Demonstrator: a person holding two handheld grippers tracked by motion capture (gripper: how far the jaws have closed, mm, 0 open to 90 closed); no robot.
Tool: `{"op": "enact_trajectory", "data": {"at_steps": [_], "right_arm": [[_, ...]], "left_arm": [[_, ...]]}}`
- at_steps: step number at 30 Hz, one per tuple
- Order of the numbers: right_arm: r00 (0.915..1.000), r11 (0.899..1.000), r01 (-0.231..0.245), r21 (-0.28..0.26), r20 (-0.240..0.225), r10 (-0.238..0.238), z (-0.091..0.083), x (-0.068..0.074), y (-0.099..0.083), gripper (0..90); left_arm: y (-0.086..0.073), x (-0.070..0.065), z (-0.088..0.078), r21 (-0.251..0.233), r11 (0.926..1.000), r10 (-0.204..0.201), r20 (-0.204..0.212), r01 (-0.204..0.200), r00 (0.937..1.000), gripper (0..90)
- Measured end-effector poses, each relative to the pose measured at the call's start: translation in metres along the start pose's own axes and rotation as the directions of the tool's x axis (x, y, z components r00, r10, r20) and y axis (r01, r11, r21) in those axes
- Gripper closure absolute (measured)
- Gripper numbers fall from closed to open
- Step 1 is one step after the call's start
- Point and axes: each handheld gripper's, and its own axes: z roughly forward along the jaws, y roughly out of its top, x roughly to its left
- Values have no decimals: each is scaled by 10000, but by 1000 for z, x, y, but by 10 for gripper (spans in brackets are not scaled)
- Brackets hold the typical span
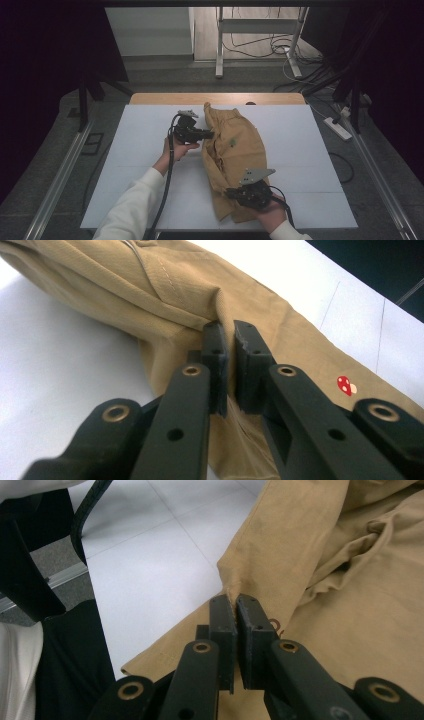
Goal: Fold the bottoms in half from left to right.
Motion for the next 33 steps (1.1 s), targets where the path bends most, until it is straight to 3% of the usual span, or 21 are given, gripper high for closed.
{"op": "enact_trajectory", "data": {"at_steps": [33], "right_arm": [[9976,9985,-416,-369,540,436,-37,-10,-18,855]], "left_arm": [[29,-18,31,178,9997,176,21,-176,9998,837]]}}
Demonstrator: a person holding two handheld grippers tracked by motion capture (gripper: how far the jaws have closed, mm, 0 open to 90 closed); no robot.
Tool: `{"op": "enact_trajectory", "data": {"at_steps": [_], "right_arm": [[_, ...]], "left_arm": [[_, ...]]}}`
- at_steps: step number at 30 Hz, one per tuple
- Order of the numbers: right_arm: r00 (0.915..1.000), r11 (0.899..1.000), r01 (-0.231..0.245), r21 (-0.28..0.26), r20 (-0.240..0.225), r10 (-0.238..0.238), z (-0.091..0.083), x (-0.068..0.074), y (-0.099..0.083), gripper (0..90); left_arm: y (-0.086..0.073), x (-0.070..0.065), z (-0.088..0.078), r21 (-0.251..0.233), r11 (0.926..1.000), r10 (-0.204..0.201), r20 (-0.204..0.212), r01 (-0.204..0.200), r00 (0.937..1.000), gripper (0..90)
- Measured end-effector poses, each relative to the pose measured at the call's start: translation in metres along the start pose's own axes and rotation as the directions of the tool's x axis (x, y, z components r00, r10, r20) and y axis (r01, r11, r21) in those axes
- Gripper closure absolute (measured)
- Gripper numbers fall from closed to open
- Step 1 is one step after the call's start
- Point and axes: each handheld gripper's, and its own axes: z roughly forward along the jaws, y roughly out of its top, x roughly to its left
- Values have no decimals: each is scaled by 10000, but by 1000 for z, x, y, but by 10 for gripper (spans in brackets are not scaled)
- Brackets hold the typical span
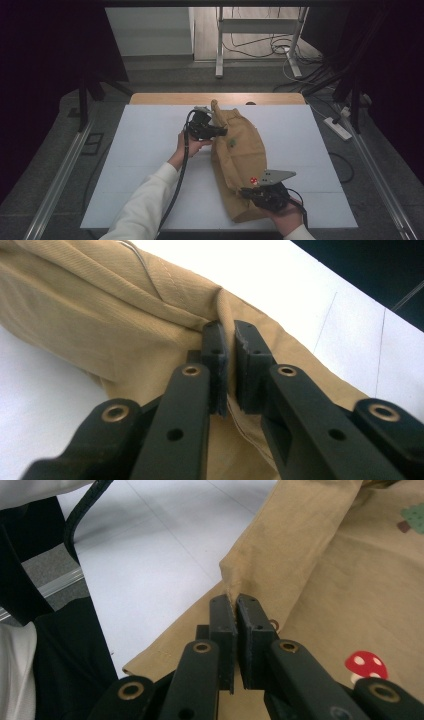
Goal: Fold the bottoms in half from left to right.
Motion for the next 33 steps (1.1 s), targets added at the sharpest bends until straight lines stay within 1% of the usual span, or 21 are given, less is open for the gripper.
{"op": "enact_trajectory", "data": {"at_steps": [7,8,11,16,23,27,33], "right_arm": [[9997,9999,-107,-80,222,108,-8,-4,-4,855],[9996,9999,-120,-39,254,121,-8,-4,-5,855],[9993,9998,-215,8,318,214,-11,-6,-9,855],[9988,9997,-232,6,425,231,-15,-7,-11,855],[9976,9993,-365,18,585,364,-21,-10,-17,855],[9968,9990,-441,25,674,439,-24,-12,-20,855],[9957,9987,-507,70,783,500,-27,-14,-23,855]], "left_arm": [[4,-2,6,6,10000,18,20,-18,10000,836],[5,-2,8,-15,10000,-25,30,25,10000,835],[7,-4,12,33,10000,16,30,-16,10000,834],[11,-8,19,103,9999,107,29,-108,9999,834],[13,-11,30,93,9999,106,96,-107,9999,833],[15,-12,35,68,10000,59,203,-60,9998,831],[19,-15,42,125,9999,84,219,-87,9997,830]]}}
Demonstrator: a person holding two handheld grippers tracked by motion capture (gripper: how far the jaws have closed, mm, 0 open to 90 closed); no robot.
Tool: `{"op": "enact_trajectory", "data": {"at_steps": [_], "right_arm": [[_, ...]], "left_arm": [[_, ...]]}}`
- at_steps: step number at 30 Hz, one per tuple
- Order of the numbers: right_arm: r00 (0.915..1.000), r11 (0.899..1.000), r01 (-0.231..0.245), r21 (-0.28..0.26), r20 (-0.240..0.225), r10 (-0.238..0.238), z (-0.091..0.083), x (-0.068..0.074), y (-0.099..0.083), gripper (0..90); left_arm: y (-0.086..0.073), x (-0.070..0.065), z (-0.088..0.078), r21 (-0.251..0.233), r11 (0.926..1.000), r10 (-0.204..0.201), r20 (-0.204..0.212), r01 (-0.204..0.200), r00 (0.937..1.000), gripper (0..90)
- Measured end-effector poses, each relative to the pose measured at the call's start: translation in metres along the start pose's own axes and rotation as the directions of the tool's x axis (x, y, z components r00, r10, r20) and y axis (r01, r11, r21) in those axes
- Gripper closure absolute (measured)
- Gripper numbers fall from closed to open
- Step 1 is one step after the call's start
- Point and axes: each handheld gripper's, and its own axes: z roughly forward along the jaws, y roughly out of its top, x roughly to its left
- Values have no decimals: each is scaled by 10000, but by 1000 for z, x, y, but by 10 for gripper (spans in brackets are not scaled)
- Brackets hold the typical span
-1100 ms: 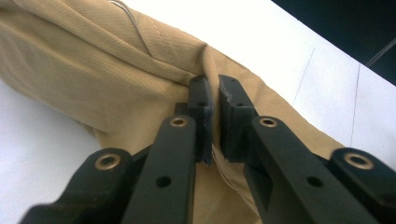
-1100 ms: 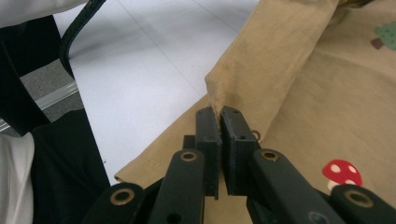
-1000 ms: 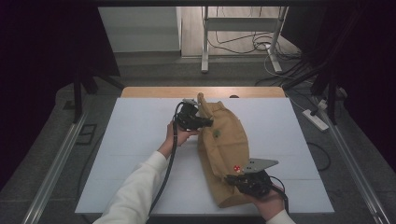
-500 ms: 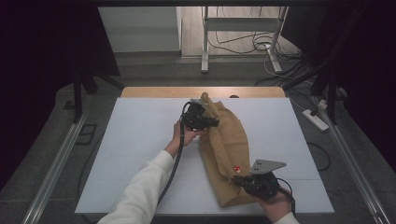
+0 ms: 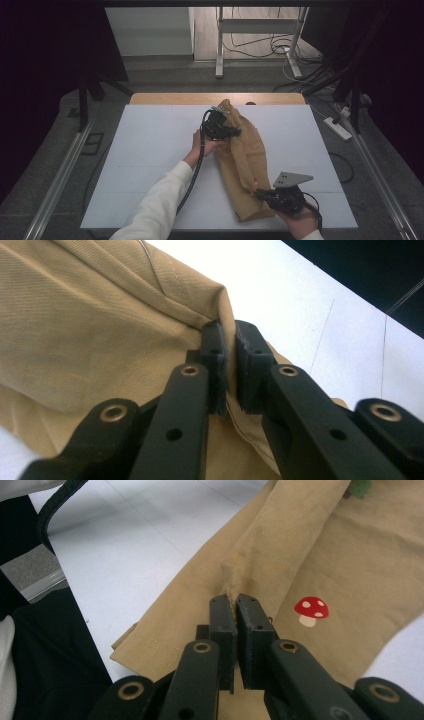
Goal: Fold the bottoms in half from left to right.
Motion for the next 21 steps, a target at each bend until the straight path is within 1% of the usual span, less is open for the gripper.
{"op": "enact_trajectory", "data": {"at_steps": [5,10,21], "right_arm": [[9999,9999,-93,-103,91,94,-5,-2,-2,855],[9997,9998,-213,-23,144,213,-7,-3,-5,854],[9996,9997,-261,3,112,261,-9,-4,-7,854]], "left_arm": [[3,-2,4,30,10000,45,2,-45,10000,829],[5,-5,12,139,9999,68,-1,-68,10000,823],[8,-7,23,258,9996,69,-15,-68,10000,817]]}}
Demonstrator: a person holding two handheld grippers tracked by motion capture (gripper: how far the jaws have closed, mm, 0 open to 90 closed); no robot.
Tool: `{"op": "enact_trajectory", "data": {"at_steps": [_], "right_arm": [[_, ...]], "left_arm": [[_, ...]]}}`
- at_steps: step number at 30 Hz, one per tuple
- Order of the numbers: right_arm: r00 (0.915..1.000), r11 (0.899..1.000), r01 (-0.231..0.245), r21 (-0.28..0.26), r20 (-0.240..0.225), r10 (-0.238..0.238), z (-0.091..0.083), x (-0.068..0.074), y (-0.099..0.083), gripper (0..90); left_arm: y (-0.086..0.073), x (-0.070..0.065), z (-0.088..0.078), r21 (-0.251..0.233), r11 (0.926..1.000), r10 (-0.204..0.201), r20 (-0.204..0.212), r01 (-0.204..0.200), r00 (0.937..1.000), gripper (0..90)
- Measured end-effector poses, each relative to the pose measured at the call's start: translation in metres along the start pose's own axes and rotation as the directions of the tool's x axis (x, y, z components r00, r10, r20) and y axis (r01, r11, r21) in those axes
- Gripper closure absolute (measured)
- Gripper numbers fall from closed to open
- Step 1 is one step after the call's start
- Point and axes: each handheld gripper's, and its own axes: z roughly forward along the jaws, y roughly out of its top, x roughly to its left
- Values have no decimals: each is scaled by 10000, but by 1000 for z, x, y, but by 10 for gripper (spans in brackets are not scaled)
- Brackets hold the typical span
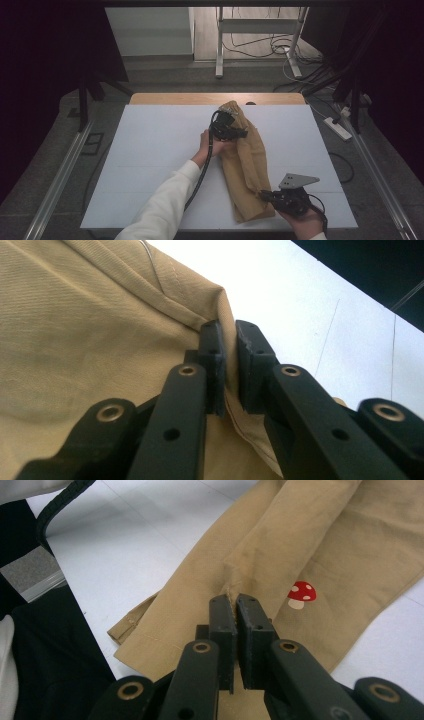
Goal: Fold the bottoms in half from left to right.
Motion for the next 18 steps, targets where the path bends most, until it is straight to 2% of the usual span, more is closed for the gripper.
{"op": "enact_trajectory", "data": {"at_steps": [5,7,9,10,11,13,15,18], "right_arm": [[10000,10000,45,18,13,-45,0,1,0,854],[10000,10000,23,40,21,-23,0,1,-1,853],[10000,10000,33,18,60,-33,-1,1,-1,828],[9999,10000,55,-5,104,-55,-1,0,-2,768],[9999,10000,51,-56,150,-50,-1,0,-3,698],[9994,9999,-40,-106,333,44,-2,-2,-4,562],[9973,9995,-112,-308,722,134,-3,-4,-5,466],[9946,9986,-316,-432,977,357,-5,-8,-6,409]], "left_arm": [[0,-1,4,27,10000,-6,13,6,10000,793],[0,-2,5,-66,10000,-63,21,63,10000,697],[1,-4,4,-172,9998,-88,-142,85,9999,532],[1,-5,3,-197,9998,-68,-276,62,9996,446],[0,-5,1,-205,9998,-6,-352,-1,9994,408],[-3,-4,-4,-254,9997,57,-375,-66,9993,391],[-6,-4,-10,-307,9995,59,-423,-72,9991,390],[-11,-4,-21,-294,9994,154,-413,-167,9990,390]]}}
